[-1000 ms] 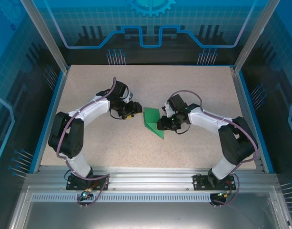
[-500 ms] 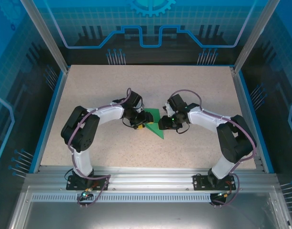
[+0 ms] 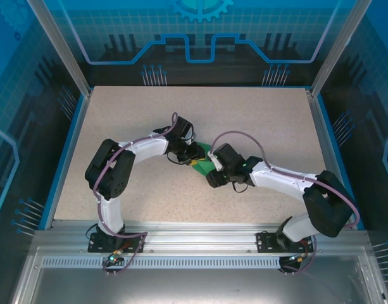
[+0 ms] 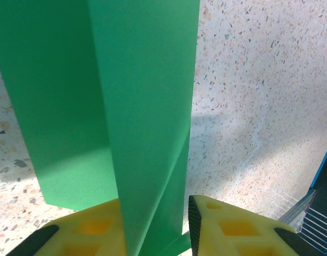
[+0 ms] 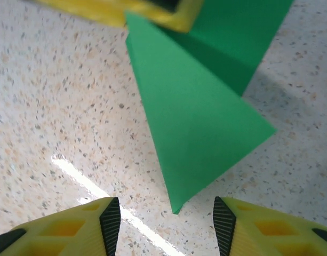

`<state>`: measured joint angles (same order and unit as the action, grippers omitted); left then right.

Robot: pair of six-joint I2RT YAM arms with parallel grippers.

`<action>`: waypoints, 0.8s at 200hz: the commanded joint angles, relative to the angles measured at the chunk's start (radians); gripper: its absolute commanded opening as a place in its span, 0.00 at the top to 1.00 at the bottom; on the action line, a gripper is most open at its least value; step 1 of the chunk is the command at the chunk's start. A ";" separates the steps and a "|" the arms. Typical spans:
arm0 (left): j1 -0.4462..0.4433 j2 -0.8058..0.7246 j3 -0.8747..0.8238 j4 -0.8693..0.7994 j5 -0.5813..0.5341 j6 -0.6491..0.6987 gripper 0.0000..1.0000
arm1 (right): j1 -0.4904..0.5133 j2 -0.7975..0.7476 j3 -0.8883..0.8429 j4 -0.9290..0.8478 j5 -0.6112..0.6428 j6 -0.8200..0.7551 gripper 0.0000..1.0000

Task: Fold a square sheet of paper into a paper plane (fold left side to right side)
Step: Fourth fold the wing at the center of the table.

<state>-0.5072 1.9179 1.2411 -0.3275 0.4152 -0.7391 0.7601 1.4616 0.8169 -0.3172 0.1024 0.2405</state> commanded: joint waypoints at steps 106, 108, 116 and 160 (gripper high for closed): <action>-0.008 0.012 0.060 -0.069 0.003 0.003 0.66 | 0.072 0.234 0.135 0.099 0.142 -0.170 0.48; -0.007 0.012 0.061 -0.070 0.003 0.003 0.66 | 0.073 0.237 0.136 0.097 0.143 -0.169 0.48; -0.007 0.012 0.063 -0.071 0.003 0.004 0.66 | 0.073 0.249 0.144 0.093 0.145 -0.166 0.49; -0.006 0.010 0.071 -0.084 -0.002 0.007 0.67 | 0.064 0.271 0.143 0.081 0.155 -0.146 0.58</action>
<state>-0.4870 1.9266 1.2705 -0.3687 0.3435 -0.7387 0.8223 1.7023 0.9371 -0.2527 0.2386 0.0780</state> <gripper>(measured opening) 0.338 0.426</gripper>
